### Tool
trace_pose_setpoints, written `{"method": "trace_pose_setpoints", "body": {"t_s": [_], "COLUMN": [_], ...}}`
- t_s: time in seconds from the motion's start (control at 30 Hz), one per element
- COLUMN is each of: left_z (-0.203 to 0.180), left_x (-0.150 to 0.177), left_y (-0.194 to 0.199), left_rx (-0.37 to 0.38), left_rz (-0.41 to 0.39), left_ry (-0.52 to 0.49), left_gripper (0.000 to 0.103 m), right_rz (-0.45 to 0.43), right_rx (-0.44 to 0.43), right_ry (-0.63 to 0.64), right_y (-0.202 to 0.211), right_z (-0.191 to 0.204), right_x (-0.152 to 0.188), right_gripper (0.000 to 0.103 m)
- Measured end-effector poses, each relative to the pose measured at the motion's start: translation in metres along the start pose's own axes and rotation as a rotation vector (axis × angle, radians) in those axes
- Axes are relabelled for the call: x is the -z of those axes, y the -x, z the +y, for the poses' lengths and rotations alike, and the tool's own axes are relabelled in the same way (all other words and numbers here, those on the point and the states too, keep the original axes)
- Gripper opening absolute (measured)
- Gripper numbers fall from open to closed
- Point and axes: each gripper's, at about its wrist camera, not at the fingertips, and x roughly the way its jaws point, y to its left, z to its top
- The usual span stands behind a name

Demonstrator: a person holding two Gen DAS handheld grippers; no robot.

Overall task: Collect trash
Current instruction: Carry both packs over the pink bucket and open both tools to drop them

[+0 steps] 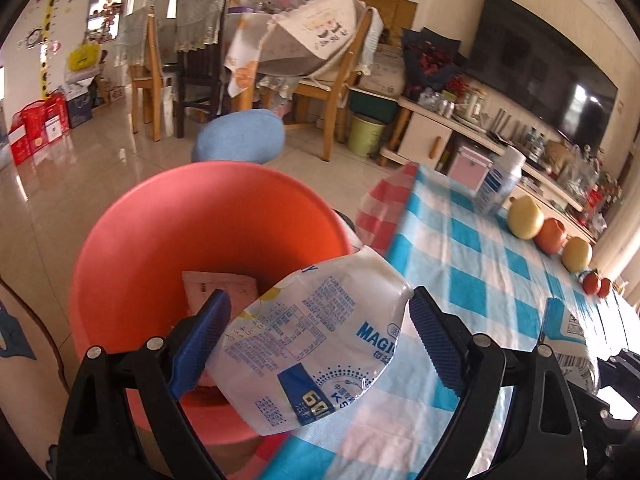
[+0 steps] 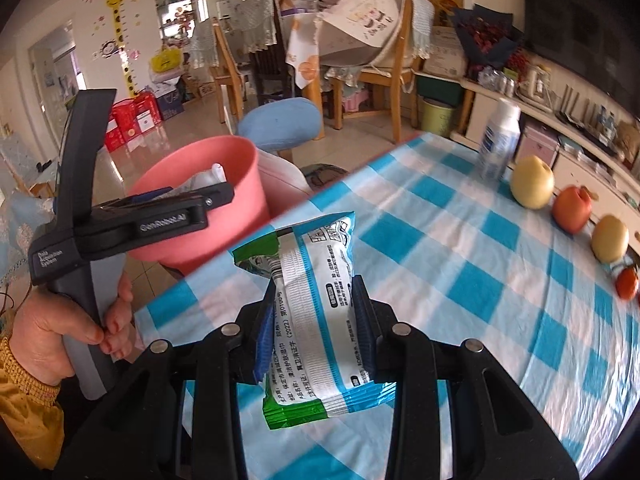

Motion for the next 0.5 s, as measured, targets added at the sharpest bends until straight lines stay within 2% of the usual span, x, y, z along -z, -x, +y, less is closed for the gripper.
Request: {"method": "trace_pose_setpoints", "body": {"t_s": [0.3, 0.5], "left_z": [0.042, 0.080], "left_x": [-0.017, -0.025], "left_y": [-0.016, -0.032], "left_rx": [-0.067, -0.100], "left_rz": [-0.012, 0.004], "left_ry": [0.082, 0.175], "left_gripper": [0.090, 0.090], "right_rz": [0.003, 0.015], "right_rx": [-0.042, -0.079], "right_ry": [0.071, 0.086], "right_y": [-0.032, -0.062], "right_z": [0.039, 0.059], "right_x": [-0.040, -0.063], "right_gripper": [0.036, 0.036]}}
